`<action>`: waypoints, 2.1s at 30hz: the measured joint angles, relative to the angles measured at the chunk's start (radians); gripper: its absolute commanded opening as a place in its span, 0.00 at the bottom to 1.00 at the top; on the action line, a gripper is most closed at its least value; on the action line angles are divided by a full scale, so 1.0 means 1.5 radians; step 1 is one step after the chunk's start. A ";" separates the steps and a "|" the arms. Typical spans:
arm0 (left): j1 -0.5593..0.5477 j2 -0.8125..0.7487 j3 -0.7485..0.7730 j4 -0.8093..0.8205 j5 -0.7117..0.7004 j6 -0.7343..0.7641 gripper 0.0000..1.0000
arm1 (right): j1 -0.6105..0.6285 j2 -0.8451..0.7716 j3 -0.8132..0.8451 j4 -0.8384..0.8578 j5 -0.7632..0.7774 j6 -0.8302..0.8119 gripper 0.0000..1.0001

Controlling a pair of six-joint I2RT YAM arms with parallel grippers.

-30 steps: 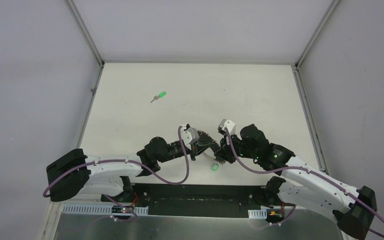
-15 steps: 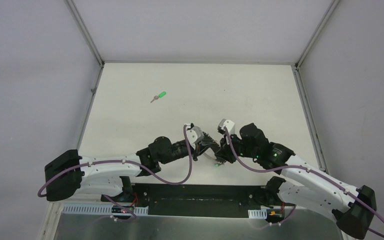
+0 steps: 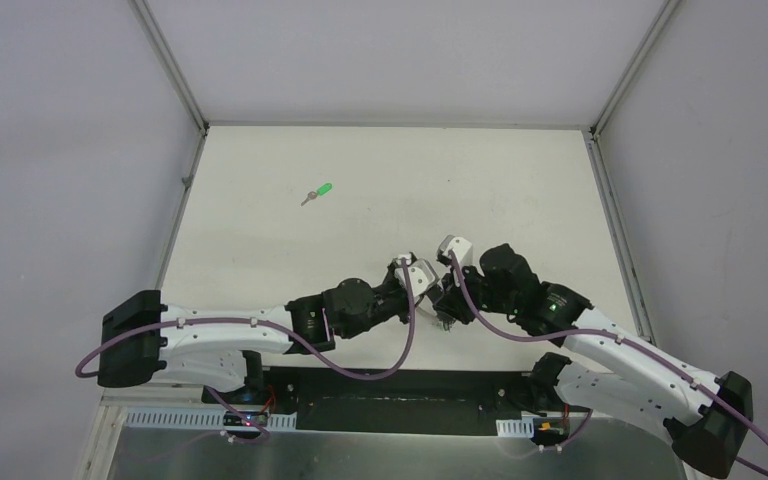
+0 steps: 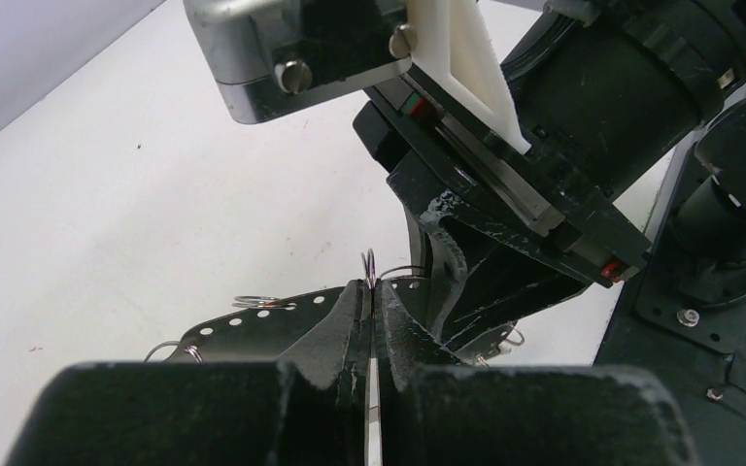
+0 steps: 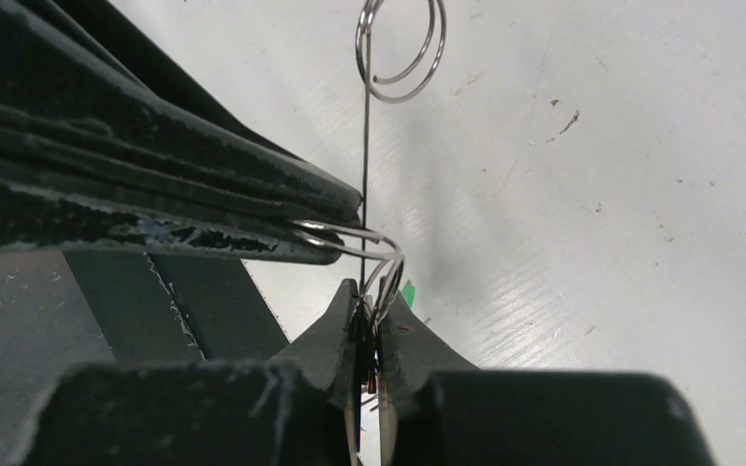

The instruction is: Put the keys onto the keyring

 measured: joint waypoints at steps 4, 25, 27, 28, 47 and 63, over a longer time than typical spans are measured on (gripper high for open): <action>-0.005 0.013 0.006 -0.001 -0.018 0.005 0.00 | 0.000 0.000 0.000 -0.008 0.005 0.000 0.00; -0.004 0.022 -0.134 0.331 0.055 0.078 0.00 | 0.004 -0.249 0.007 0.049 -0.084 -0.019 0.67; -0.004 0.008 -0.141 0.332 0.072 0.086 0.00 | 0.004 -0.255 0.017 0.048 -0.089 -0.055 0.58; -0.004 0.001 -0.143 0.333 0.083 0.092 0.00 | 0.004 -0.254 0.021 0.047 -0.092 -0.075 0.53; -0.004 -0.062 -0.164 0.329 0.238 0.147 0.00 | 0.004 -0.244 0.029 0.035 -0.201 -0.260 0.32; -0.004 -0.060 -0.168 0.341 0.251 0.147 0.01 | 0.004 -0.216 0.028 0.035 -0.204 -0.277 0.00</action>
